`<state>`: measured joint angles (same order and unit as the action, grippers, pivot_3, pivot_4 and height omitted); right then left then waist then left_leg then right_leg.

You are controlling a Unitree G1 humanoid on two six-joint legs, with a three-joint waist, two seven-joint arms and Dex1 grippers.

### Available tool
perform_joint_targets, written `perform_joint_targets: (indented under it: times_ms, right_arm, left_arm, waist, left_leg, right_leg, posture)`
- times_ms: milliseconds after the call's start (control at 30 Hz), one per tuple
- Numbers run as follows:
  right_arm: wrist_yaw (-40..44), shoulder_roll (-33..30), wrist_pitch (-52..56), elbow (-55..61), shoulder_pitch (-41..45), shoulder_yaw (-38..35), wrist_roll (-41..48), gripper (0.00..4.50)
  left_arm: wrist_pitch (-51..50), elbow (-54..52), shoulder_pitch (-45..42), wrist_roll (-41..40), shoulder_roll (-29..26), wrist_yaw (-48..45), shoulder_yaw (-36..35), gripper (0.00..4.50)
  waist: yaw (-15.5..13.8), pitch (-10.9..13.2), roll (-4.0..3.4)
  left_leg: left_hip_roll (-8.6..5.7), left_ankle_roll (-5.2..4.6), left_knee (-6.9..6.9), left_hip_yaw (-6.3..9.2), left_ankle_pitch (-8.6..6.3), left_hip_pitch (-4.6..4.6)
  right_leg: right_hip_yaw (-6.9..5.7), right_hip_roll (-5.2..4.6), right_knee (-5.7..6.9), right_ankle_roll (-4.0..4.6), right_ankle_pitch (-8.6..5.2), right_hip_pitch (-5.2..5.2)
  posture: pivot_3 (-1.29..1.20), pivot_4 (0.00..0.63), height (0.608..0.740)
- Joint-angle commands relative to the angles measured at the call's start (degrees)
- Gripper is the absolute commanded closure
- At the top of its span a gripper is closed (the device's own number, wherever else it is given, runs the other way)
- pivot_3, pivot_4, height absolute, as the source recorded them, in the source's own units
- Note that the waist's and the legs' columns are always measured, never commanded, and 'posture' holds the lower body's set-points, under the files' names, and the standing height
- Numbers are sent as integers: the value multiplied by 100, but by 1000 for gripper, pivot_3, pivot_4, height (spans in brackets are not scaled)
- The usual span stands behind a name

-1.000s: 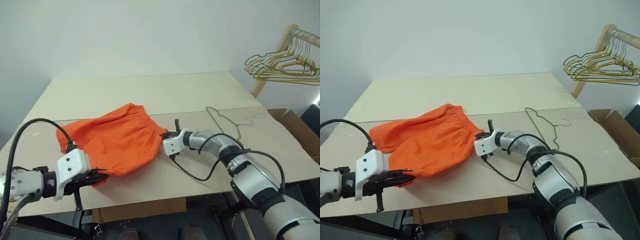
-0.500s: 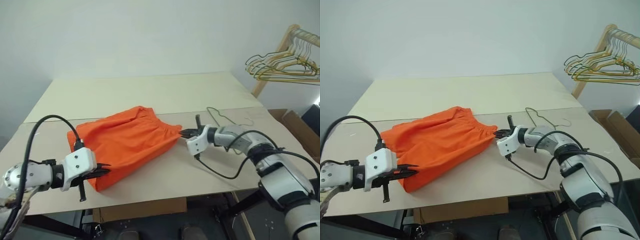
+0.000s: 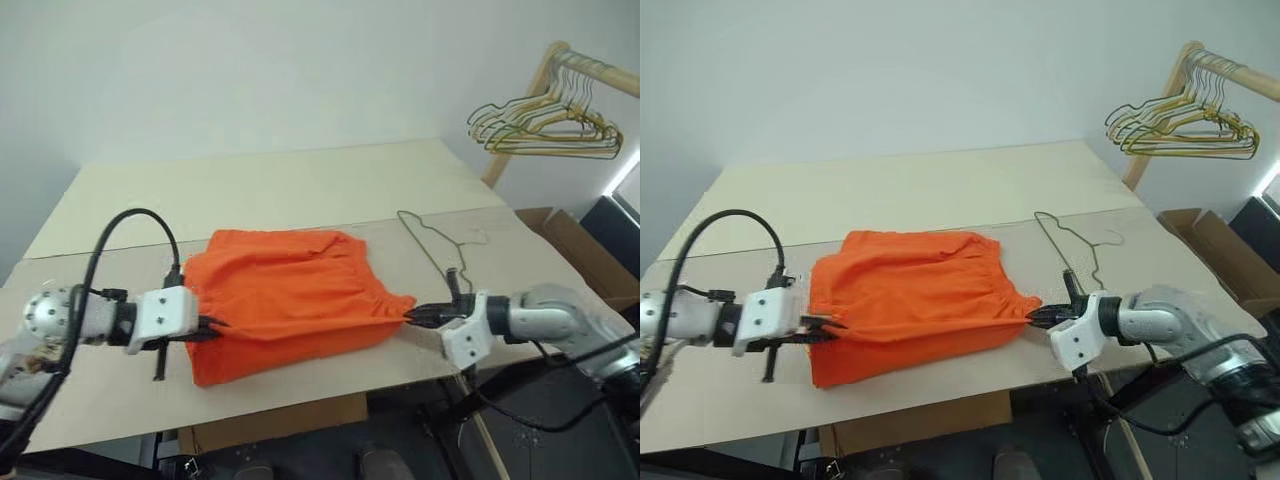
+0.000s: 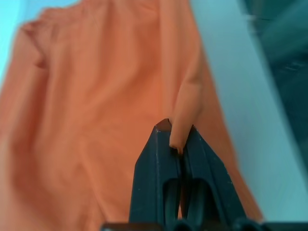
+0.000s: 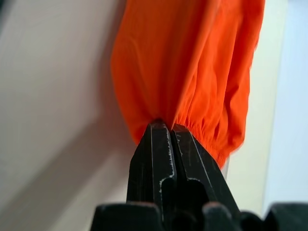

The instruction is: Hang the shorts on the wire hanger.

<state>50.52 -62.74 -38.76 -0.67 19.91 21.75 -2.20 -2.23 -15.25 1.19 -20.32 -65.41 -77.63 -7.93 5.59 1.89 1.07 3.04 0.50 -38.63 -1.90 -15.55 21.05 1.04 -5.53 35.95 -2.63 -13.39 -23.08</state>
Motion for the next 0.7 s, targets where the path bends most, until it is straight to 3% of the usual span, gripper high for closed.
perform_joint_targets:
  times_ms: [33, 267, 467, 700]
  right_arm:
    - [514, -263, 427, -131, 68, -369, 240, 4461]
    - [419, 254, 231, -649, 189, -291, -216, 4461]
    - [623, 92, 157, -303, -267, -354, -110, 4461]
    - [637, 86, 114, -194, -591, -347, -365, 4461]
  left_arm:
    - [297, 353, 228, 177, -303, -276, -530, 4500]
    - [253, -383, 916, 168, -203, -73, -653, 4500]
    - [127, -1365, 1917, 106, -75, -68, -917, 4500]
    - [-55, -1987, 2575, 315, -8, 85, -757, 4500]
  waist:
    - [-15, 0, 0]
    - [-117, 1, 1]
    - [-214, 0, 1]
    - [-245, 0, 2]
  left_leg:
    - [0, 0, 0, 0, 0, 0]
    - [-1, 3, -8, -6, -3, 7]
    - [0, 3, -9, -10, -4, 3]
    - [0, 4, -15, -11, -4, -1]
  right_leg:
    - [-1, 0, 0, 0, -1, 1]
    - [0, -2, -2, -1, -1, -3]
    - [2, -1, 3, -1, -1, -1]
    - [2, 0, 5, 2, -3, 1]
  posture:
    - [-54, 0, 740]
    - [-41, 0, 740]
    - [-43, 0, 740]
    - [-53, 0, 740]
